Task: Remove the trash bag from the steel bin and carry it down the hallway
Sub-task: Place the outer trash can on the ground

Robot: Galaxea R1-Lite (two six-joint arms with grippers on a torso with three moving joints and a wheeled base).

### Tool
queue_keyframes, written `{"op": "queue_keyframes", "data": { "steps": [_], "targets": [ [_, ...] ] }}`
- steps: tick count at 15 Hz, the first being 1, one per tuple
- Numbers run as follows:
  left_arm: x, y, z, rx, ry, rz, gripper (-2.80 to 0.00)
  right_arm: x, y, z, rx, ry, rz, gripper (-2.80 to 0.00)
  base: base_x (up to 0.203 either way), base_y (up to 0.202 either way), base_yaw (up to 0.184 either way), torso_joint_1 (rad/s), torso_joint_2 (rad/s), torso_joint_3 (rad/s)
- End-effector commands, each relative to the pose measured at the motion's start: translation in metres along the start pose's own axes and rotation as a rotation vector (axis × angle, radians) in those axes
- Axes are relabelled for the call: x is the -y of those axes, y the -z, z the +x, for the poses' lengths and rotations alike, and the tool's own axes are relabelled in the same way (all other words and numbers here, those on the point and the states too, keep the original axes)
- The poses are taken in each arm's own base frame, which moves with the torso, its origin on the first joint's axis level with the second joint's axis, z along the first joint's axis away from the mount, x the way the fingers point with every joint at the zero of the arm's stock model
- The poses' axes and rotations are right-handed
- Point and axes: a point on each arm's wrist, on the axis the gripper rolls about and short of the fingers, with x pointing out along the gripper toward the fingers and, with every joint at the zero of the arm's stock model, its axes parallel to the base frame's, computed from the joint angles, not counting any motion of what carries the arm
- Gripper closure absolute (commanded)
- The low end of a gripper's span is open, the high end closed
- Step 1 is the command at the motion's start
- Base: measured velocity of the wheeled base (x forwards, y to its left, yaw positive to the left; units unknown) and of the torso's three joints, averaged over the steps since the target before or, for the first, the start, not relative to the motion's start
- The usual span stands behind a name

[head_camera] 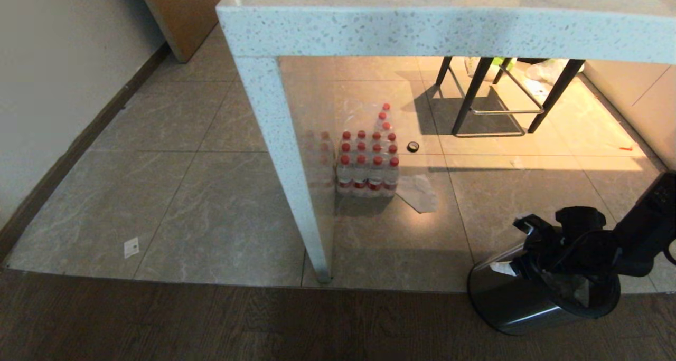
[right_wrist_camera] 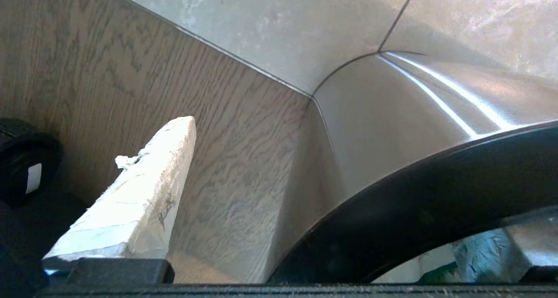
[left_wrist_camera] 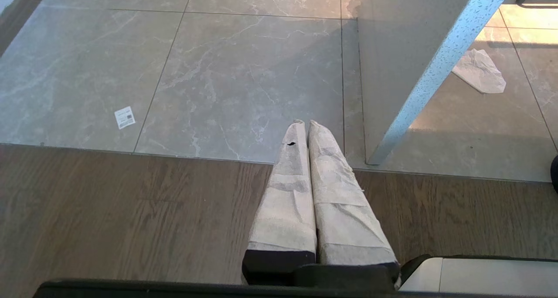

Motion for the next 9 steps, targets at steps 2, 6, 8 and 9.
{"op": "queue_keyframes", "data": {
  "steps": [2,6,8,9],
  "targets": [
    [0.0000,0.0004,0.0001,-0.001,0.001,0.000,0.00,0.0012,-0.0029,-0.0017,0.014,0.004,-0.017,-2.80,0.000,0.000,0.000,0.000,0.00,0.000],
    [0.0000,0.0000,0.0000,0.000,-0.001,0.000,0.00,0.0017,-0.0034,-0.0013,0.013,0.003,-0.021,-2.80,0.000,0.000,0.000,0.000,0.00,0.000],
    [0.0000,0.0004,0.0001,-0.001,0.001,0.000,0.00,0.0016,-0.0030,-0.0009,0.015,-0.005,-0.016,-2.80,0.000,0.000,0.000,0.000,0.00,0.000],
    [0.0000,0.0002,0.0001,-0.001,0.000,0.000,0.00,0.0035,-0.0036,-0.0007,0.019,-0.002,-0.028,0.00,0.000,0.000,0.000,0.000,0.00,0.000]
  ]
}}
